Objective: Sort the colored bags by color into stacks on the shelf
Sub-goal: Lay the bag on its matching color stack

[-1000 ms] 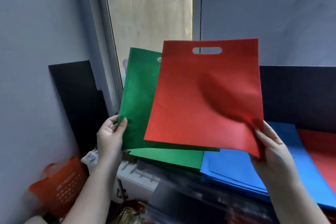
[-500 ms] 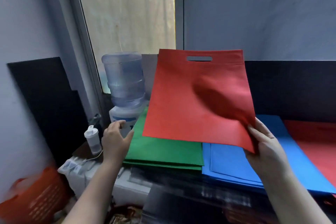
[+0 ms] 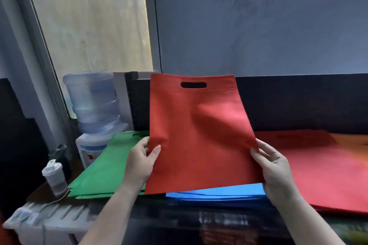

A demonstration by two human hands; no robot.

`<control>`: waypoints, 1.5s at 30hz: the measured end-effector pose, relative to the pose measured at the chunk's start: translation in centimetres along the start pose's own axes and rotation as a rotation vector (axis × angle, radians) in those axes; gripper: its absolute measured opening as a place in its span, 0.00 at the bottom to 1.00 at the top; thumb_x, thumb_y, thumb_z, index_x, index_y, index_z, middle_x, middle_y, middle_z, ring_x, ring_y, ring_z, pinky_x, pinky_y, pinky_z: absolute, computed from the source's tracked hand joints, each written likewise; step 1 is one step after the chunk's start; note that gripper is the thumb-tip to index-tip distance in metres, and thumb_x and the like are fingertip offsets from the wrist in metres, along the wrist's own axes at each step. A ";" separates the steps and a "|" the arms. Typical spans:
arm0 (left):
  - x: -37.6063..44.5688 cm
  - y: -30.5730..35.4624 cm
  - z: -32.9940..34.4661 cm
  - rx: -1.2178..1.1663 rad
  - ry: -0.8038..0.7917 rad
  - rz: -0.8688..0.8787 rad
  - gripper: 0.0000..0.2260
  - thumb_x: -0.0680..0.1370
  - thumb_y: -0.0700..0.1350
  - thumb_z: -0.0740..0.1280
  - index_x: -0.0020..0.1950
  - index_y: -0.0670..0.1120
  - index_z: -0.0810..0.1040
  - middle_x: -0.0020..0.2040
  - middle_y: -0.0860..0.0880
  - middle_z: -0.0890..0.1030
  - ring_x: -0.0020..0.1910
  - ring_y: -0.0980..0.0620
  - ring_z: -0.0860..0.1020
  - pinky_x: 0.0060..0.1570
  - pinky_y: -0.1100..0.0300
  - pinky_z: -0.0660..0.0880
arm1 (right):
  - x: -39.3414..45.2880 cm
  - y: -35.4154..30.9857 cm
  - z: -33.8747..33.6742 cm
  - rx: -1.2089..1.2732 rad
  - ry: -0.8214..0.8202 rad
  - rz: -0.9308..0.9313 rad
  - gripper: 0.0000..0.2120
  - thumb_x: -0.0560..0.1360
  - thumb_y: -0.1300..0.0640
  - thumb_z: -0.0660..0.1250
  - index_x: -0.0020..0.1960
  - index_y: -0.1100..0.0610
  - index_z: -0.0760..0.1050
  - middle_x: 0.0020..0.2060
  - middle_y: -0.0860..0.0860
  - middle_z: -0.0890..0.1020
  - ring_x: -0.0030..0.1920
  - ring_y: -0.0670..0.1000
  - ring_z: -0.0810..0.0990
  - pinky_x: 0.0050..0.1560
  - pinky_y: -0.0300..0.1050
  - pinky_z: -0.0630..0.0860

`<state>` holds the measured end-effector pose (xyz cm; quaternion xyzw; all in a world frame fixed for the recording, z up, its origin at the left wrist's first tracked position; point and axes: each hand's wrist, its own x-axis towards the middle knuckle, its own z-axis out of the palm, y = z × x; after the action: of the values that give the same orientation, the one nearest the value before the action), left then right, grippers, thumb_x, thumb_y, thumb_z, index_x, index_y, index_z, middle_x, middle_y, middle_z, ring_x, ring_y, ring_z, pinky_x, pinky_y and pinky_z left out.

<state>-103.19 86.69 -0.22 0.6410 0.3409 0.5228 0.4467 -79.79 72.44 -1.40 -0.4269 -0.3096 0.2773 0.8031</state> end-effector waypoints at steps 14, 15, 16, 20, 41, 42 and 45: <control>-3.4 1.9 21.4 0.287 -0.236 0.152 0.05 0.76 0.37 0.68 0.51 0.43 0.78 0.45 0.48 0.82 0.45 0.49 0.80 0.45 0.60 0.73 | 1.7 -10.8 -18.9 -1.197 0.305 -0.398 0.09 0.72 0.63 0.71 0.53 0.61 0.80 0.37 0.50 0.80 0.40 0.52 0.78 0.41 0.37 0.66; -3.7 1.8 22.5 0.332 -0.251 0.143 0.06 0.76 0.37 0.68 0.53 0.42 0.78 0.47 0.48 0.82 0.45 0.51 0.79 0.44 0.64 0.70 | 1.6 -10.9 -19.8 -1.245 0.307 -0.377 0.10 0.73 0.63 0.71 0.54 0.63 0.80 0.39 0.53 0.81 0.41 0.54 0.78 0.42 0.37 0.65; -3.9 1.7 23.5 0.373 -0.266 0.132 0.07 0.76 0.37 0.67 0.53 0.42 0.78 0.48 0.48 0.81 0.46 0.52 0.78 0.44 0.65 0.68 | 1.5 -11.0 -20.6 -1.281 0.301 -0.353 0.11 0.73 0.63 0.70 0.55 0.63 0.79 0.41 0.56 0.82 0.44 0.56 0.79 0.43 0.37 0.65; -4.8 0.9 26.3 0.548 -0.354 0.042 0.07 0.76 0.39 0.68 0.54 0.41 0.76 0.52 0.45 0.81 0.51 0.48 0.77 0.48 0.60 0.70 | 1.3 -10.5 -23.5 -1.436 0.258 -0.161 0.14 0.77 0.58 0.66 0.61 0.61 0.76 0.53 0.57 0.82 0.54 0.58 0.79 0.50 0.44 0.72; -17.7 10.9 49.6 1.082 -0.594 0.742 0.23 0.80 0.59 0.55 0.69 0.46 0.66 0.66 0.48 0.71 0.64 0.46 0.69 0.58 0.52 0.65 | -5.5 -25.5 -39.7 -1.996 0.334 -0.073 0.23 0.79 0.45 0.57 0.71 0.53 0.65 0.65 0.51 0.72 0.64 0.54 0.70 0.60 0.49 0.68; -18.5 11.5 51.4 1.060 -0.615 0.773 0.22 0.80 0.59 0.55 0.69 0.47 0.66 0.66 0.49 0.71 0.65 0.46 0.68 0.58 0.52 0.64 | -6.1 -26.4 -40.9 -2.015 0.366 -0.049 0.23 0.79 0.45 0.57 0.71 0.53 0.65 0.66 0.51 0.71 0.64 0.54 0.70 0.60 0.49 0.68; -21.2 13.2 57.0 0.986 -0.690 0.876 0.22 0.79 0.59 0.56 0.67 0.47 0.67 0.65 0.49 0.72 0.64 0.46 0.69 0.58 0.53 0.64 | -8.1 -29.2 -44.5 -2.059 0.469 0.024 0.23 0.79 0.44 0.57 0.71 0.52 0.64 0.66 0.50 0.71 0.65 0.54 0.69 0.60 0.49 0.67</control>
<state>-52.72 50.38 1.19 0.9721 0.0895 0.2083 -0.0606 -47.12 29.74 1.82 -0.9485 -0.2280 -0.2007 0.0902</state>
